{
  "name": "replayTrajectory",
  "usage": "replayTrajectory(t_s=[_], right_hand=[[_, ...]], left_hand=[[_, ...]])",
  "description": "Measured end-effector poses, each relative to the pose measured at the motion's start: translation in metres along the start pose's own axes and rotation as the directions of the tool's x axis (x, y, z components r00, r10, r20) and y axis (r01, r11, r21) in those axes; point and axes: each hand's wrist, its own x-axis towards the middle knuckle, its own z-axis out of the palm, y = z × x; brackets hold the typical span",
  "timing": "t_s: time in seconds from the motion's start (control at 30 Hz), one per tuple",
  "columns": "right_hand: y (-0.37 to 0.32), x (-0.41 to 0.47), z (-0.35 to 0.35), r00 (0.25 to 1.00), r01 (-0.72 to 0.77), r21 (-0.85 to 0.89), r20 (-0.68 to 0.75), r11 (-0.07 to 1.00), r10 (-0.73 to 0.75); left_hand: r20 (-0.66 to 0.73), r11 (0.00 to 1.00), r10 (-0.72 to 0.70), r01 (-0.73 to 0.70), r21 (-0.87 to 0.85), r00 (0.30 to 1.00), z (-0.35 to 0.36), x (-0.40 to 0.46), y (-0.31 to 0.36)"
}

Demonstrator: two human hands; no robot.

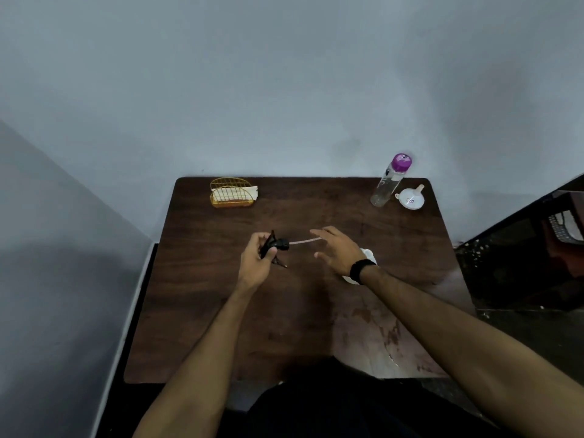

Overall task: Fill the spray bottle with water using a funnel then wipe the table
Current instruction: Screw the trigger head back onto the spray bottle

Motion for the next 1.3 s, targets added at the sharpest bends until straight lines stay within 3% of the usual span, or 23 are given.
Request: replayTrajectory(t_s=[0.2, 0.37, 0.8, 1.3], right_hand=[[0.027, -0.004, -0.038, 0.973, -0.055, 0.154, -0.215, 0.986, 0.088], [0.057, -0.018, -0.071, 0.937, -0.153, 0.387, -0.236, 0.909, 0.258], [0.085, -0.046, -0.086, 0.932, -0.166, 0.562, -0.179, 0.81, 0.315], [0.087, -0.054, -0.059, 0.942, -0.194, 0.517, -0.14, 0.834, 0.306]], left_hand=[[0.014, 0.968, 0.231, -0.228, -0.1, 0.973, 0.018, 0.022, 0.08], [0.014, 0.943, 0.313, -0.309, -0.128, 0.95, 0.045, 0.04, 0.14], [-0.051, 0.948, 0.29, -0.294, -0.117, 0.956, 0.097, 0.053, 0.202], [0.029, 0.966, 0.259, -0.258, -0.015, 0.966, 0.1, 0.042, 0.191]])
